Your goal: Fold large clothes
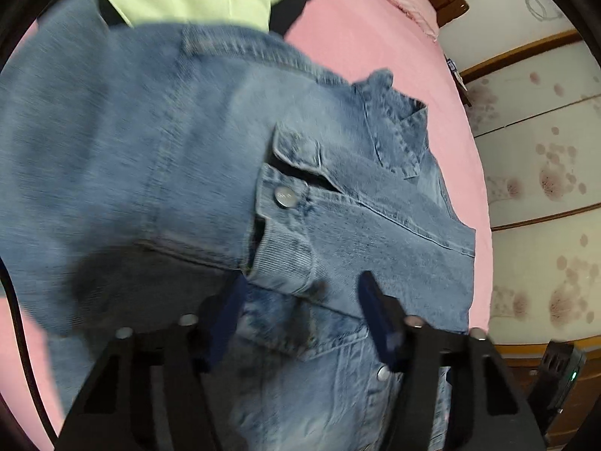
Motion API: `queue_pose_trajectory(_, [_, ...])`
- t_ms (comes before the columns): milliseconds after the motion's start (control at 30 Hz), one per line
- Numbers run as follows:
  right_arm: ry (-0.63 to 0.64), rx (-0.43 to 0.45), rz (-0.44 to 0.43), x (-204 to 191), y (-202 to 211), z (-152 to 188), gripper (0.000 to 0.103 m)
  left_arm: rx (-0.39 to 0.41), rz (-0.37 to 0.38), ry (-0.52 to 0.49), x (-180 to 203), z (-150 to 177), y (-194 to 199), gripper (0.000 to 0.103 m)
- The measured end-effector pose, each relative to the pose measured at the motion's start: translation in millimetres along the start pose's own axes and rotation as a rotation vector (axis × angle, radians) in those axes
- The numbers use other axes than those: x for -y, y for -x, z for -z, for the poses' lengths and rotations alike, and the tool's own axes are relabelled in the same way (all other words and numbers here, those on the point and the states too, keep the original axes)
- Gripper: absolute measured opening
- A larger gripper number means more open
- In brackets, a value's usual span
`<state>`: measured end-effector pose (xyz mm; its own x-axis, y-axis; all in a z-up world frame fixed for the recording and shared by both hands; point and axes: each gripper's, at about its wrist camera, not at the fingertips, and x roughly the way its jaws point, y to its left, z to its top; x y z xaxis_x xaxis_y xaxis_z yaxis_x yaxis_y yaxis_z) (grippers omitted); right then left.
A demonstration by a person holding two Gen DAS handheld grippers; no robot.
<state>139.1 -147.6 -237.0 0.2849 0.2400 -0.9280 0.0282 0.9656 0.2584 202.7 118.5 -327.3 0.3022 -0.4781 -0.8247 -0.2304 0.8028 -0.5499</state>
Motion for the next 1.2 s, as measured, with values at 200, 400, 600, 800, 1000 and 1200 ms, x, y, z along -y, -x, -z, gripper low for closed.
queue_pose_trajectory(200, [-0.039, 0.012, 0.021, 34.3, 5.0, 6.5, 0.064, 0.016, -0.010, 0.097, -4.2, -2.8, -28.8, 0.052])
queue_pose_trajectory(400, [-0.105, 0.024, 0.036, 75.0, 9.0, 6.3, 0.064, 0.137, -0.097, 0.084, 14.0, 6.6, -2.7, 0.014])
queue_pose_trajectory(600, [-0.164, 0.063, 0.117, 125.9, 8.7, -9.4, 0.064, 0.176, -0.223, -0.011, 44.5, 27.7, -1.8, 0.014])
queue_pose_trajectory(800, [-0.176, 0.115, 0.160, 155.5, 0.4, -37.4, 0.064, 0.146, -0.322, -0.025, 34.0, 45.5, -20.9, 0.019])
queue_pose_trajectory(1000, [-0.107, -0.018, 0.244, 163.3, -24.1, -47.5, 0.040, 0.118, -0.468, -0.082, 58.5, 42.0, -16.8, 0.041])
queue_pose_trajectory(1200, [-0.011, -0.081, 0.162, 136.2, 12.3, -54.6, 0.040, 0.222, -0.513, -0.045, 93.5, 58.0, 61.0, 0.080])
